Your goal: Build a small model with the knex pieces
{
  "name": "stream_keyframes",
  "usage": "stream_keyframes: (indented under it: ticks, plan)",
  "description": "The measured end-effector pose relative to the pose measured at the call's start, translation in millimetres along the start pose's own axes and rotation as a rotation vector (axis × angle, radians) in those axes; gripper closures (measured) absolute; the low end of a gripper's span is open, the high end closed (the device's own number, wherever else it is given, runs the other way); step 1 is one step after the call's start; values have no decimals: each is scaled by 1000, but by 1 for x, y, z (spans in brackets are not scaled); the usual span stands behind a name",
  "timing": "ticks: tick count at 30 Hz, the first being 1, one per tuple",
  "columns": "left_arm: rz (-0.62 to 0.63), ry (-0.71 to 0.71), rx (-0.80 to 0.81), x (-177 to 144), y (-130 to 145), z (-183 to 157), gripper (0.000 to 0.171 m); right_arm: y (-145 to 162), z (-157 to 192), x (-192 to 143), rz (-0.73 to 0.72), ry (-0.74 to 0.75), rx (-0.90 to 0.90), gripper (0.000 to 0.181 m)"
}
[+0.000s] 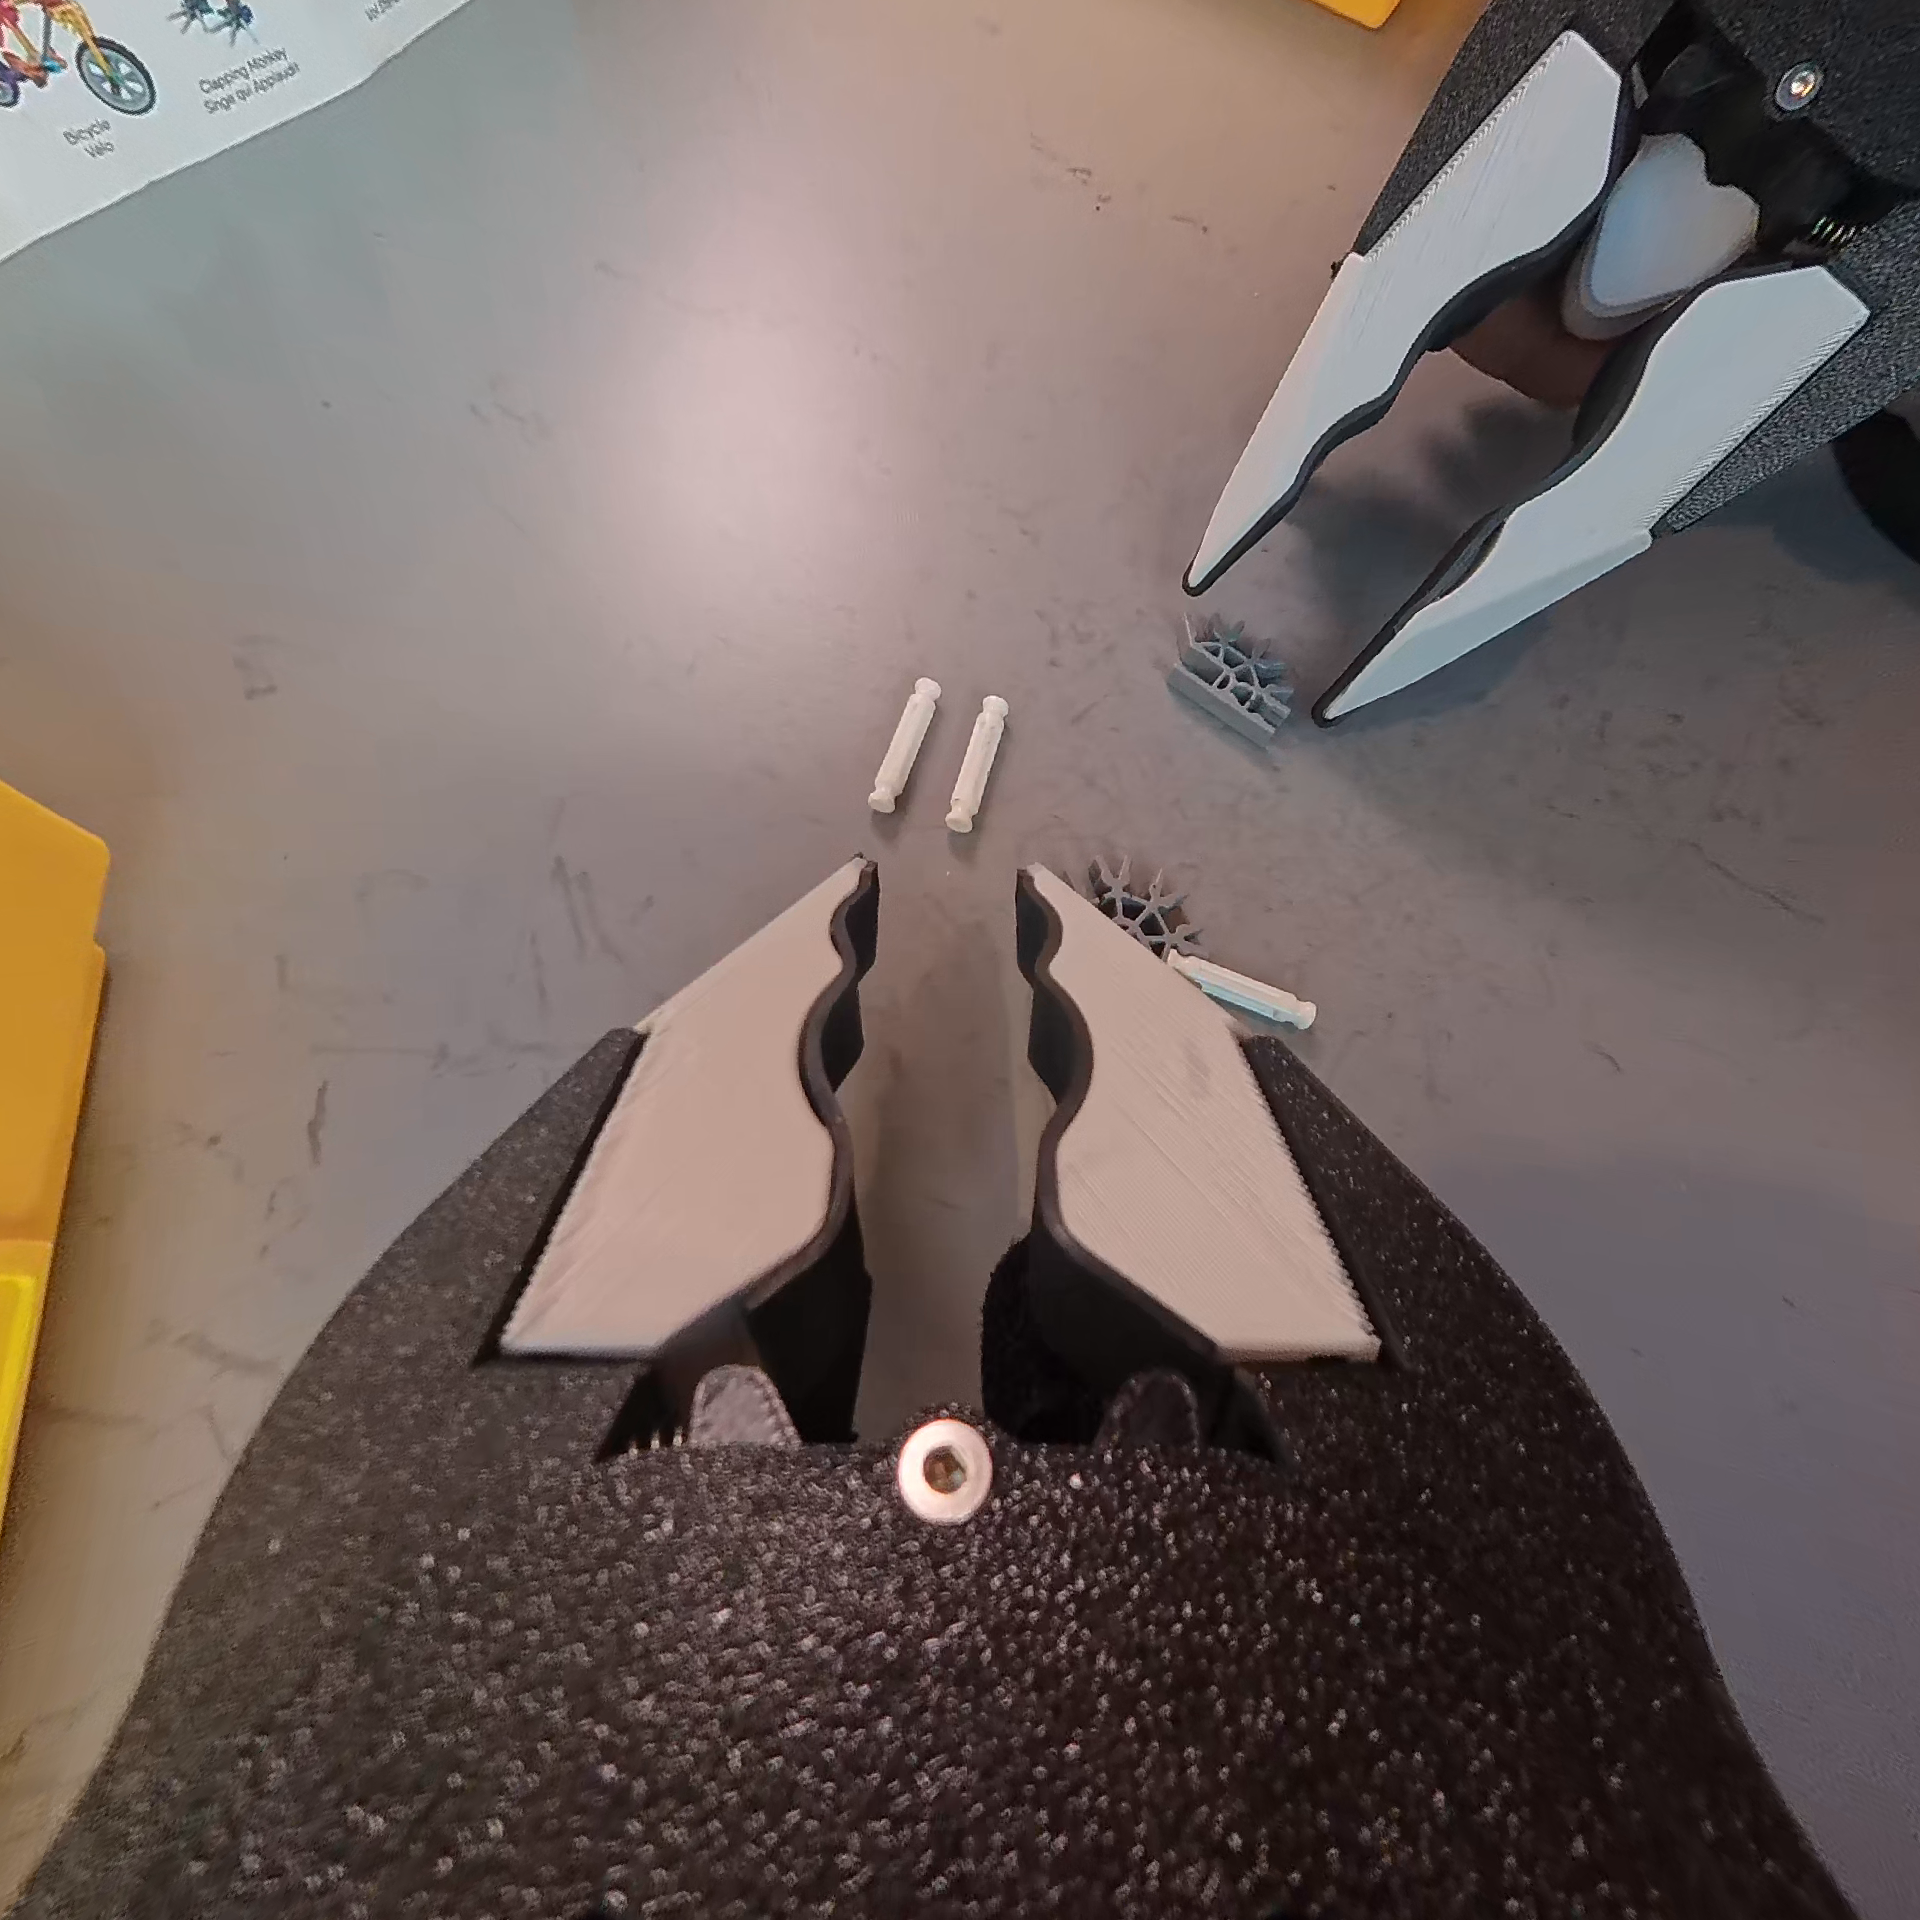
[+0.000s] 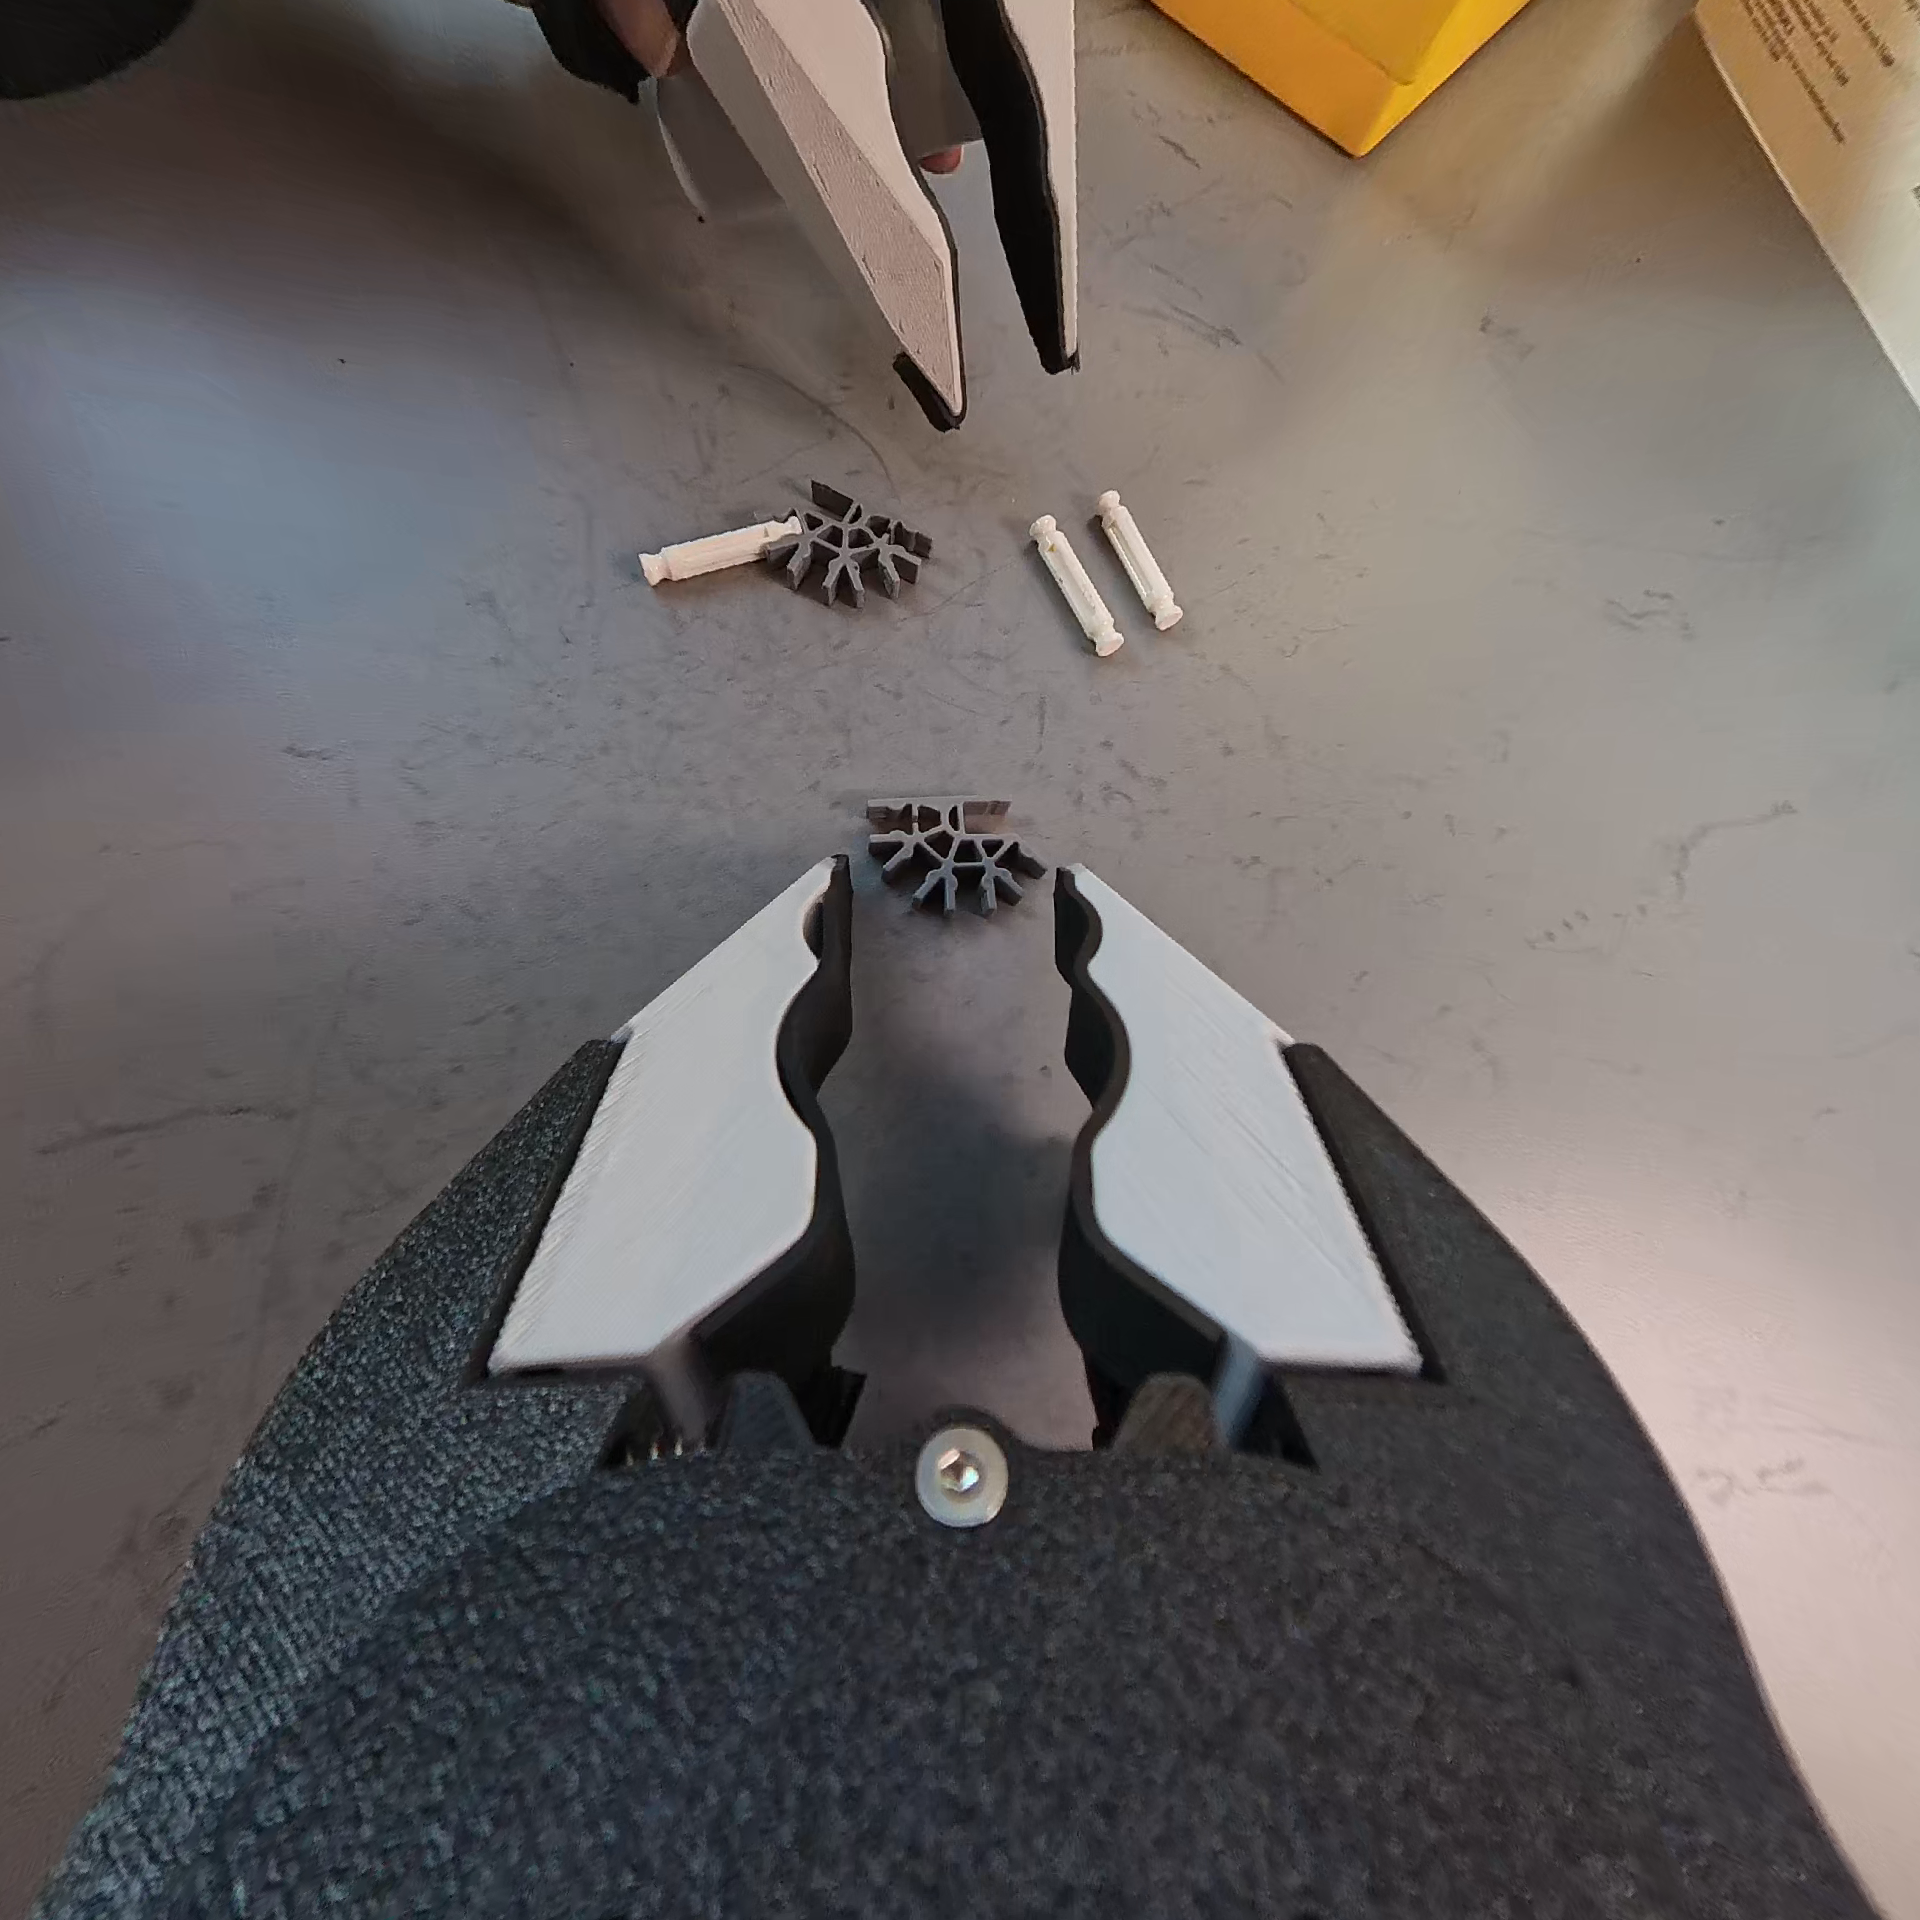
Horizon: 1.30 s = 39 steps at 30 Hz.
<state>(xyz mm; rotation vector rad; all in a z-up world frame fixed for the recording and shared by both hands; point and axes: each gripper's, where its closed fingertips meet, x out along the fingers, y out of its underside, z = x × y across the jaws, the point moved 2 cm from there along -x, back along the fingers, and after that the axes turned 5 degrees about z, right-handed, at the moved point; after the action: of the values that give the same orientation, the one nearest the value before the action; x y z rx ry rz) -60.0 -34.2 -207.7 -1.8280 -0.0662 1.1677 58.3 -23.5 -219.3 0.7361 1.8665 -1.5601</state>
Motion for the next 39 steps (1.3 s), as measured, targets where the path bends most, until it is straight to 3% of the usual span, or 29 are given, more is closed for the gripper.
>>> stream_keyframes:
  ticks: [10, 22, 39]
  plan:
    - [3, 16, -13, 5, 2, 0, 145, 0, -2, 1, 3, 3, 10, 144]
    - [1, 25, -14, 7, 3, -1, 146, -6, 1, 8, 38, -55, 28, 126]
    - [17, 2, 0, 8, 5, 1, 147, 0, 29, -5, 53, -177, -49, 154]
